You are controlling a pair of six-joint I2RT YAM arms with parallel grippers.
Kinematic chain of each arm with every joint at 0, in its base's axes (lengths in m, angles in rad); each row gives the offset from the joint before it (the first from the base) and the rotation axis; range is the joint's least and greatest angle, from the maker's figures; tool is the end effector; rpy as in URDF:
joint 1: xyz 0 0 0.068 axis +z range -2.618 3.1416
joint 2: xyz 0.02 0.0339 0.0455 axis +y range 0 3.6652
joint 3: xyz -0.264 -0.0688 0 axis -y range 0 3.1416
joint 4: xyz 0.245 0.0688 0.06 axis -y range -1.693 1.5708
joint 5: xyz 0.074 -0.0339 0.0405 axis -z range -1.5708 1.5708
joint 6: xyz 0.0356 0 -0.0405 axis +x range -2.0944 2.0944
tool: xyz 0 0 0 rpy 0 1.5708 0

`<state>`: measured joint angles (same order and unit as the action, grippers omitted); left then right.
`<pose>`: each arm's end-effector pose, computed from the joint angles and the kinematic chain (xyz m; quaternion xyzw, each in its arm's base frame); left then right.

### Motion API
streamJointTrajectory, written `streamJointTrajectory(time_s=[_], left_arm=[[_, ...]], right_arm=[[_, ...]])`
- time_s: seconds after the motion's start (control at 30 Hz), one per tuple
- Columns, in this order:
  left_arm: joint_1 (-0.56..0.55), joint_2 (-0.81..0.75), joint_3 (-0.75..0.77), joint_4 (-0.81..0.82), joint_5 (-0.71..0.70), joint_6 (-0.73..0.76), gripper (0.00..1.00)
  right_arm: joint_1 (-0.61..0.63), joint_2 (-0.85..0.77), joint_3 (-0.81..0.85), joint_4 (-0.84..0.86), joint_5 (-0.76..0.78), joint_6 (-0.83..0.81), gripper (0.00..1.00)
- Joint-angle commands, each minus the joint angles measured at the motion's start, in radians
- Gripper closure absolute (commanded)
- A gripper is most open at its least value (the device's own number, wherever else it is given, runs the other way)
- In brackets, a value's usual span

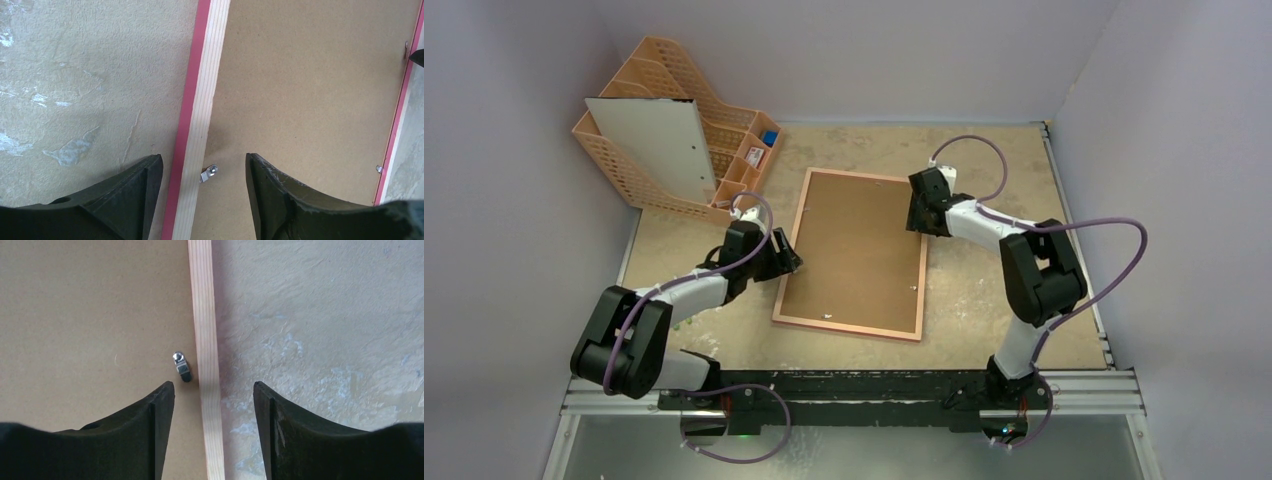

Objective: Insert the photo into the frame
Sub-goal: Install the photo frame at the center of the board.

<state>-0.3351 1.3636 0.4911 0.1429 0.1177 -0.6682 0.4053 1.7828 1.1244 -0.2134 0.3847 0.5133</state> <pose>0.2354 -0.0864 0.1499 -0.1274 0.9026 -0.2431 0.3316 0.3498 0.1355 0.1872 0.1151 0.9173 -0.0120 0.3809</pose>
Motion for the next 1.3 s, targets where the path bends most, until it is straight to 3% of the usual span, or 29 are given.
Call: streamJointTrajectory(time_s=[0.0,0.37,0.57,0.9,1.03,1.27], left_arm=[[-0.003,-0.012,-0.020,-0.004,-0.018,0.008,0.36],[-0.003,-0.003,-0.019,-0.004,-0.016,0.013,0.36],[-0.003,0.003,-0.022,-0.001,-0.016,0.013,0.36],[-0.002,0.005,-0.016,0.000,-0.016,0.013,0.36],[-0.003,0.003,-0.010,-0.003,-0.024,0.009,0.36],[-0.002,-0.006,0.002,-0.006,-0.024,0.002,0.36]], right_arm=[[-0.018,0.030,0.026,0.046,0.003,-0.051,0.41],[-0.029,0.061,0.016,0.084,-0.035,-0.089,0.46],[-0.035,0.056,0.011,0.076,-0.026,-0.080,0.62],[-0.040,0.049,0.012,0.081,-0.011,-0.059,0.78],[-0.042,0.002,0.002,0.096,0.011,-0.034,0.77],[-0.042,-0.127,-0.034,0.135,0.014,0.003,0.59]])
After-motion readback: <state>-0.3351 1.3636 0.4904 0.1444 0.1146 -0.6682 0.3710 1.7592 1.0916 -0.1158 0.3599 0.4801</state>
